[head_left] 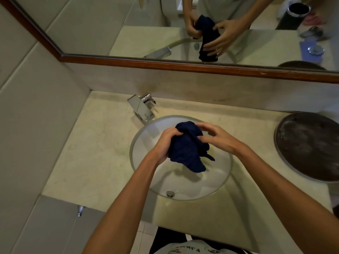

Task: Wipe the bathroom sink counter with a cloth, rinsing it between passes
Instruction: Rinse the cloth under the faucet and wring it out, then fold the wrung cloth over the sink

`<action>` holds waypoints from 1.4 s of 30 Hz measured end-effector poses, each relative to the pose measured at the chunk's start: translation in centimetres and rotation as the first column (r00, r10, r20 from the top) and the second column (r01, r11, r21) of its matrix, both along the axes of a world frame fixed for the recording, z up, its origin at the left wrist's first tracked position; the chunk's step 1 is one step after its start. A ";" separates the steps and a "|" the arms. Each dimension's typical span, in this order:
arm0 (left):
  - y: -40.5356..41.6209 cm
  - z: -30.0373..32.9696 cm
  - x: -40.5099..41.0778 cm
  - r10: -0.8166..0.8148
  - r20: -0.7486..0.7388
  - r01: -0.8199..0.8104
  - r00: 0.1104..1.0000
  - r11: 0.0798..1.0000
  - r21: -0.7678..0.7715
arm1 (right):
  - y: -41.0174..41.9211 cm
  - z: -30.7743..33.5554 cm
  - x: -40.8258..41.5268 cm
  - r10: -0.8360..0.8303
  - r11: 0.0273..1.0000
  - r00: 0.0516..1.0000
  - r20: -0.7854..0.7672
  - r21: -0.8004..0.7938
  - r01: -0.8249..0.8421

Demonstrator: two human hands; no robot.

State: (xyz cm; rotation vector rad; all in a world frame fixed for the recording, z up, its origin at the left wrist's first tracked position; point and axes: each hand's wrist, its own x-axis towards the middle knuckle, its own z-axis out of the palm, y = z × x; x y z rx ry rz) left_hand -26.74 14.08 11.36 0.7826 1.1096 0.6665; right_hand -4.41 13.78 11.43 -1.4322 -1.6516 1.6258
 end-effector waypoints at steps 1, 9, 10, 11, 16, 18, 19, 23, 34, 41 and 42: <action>-0.1 0.1 -0.5 0.007 0.026 -0.006 1.000 1.000 -0.027 | -0.1 0.0 -0.3 0.038 0.997 0.999 -0.018 -0.065 -0.039; -0.4 0.8 -5.2 0.007 -0.249 0.019 0.969 0.995 0.101 | -1.3 -1.5 -2.9 -0.133 0.984 0.989 0.062 0.132 0.124; -0.3 0.4 -5.9 -0.020 -0.308 0.073 0.951 0.985 0.159 | -1.1 -1.4 -3.0 -0.162 0.967 0.982 0.100 0.214 0.138; -0.3 0.2 -6.6 -0.046 -0.358 0.128 0.933 0.969 0.211 | -0.8 -1.1 -3.0 -0.174 0.950 0.975 0.136 0.284 0.130; -0.3 -0.2 -7.6 -0.064 -0.294 0.135 0.954 0.965 0.227 | 1.4 1.6 -3.8 -0.114 0.881 0.945 0.305 0.470 -0.046; -0.5 -0.1 -6.6 -0.091 -0.210 0.137 0.974 0.967 0.216 | 2.2 2.6 -4.3 -0.120 0.881 0.929 0.350 0.469 -0.063; -0.6 -0.2 -5.9 -0.073 -0.207 0.122 0.976 0.964 0.236 | 2.4 3.0 -4.5 -0.115 0.882 0.921 0.371 0.464 -0.077; -0.4 -1.1 -4.3 0.176 -0.287 -0.063 0.942 0.929 0.363 | 3.6 4.7 -4.3 -0.016 0.920 0.900 0.435 0.359 -0.157; -0.2 -1.5 -0.7 0.462 -0.337 -0.290 0.821 0.845 0.450 | 4.9 2.8 -2.7 -0.229 0.968 0.817 0.529 0.212 0.134; -1.7 -2.8 1.9 0.281 -0.252 -0.210 0.926 0.938 0.277 | 2.5 3.7 -8.0 -0.384 0.838 0.922 -0.056 -0.440 0.323; -1.4 -3.2 0.8 0.326 -0.263 -0.252 0.908 0.927 0.279 | 2.3 3.7 -7.3 -0.366 0.870 0.928 -0.075 -0.382 0.312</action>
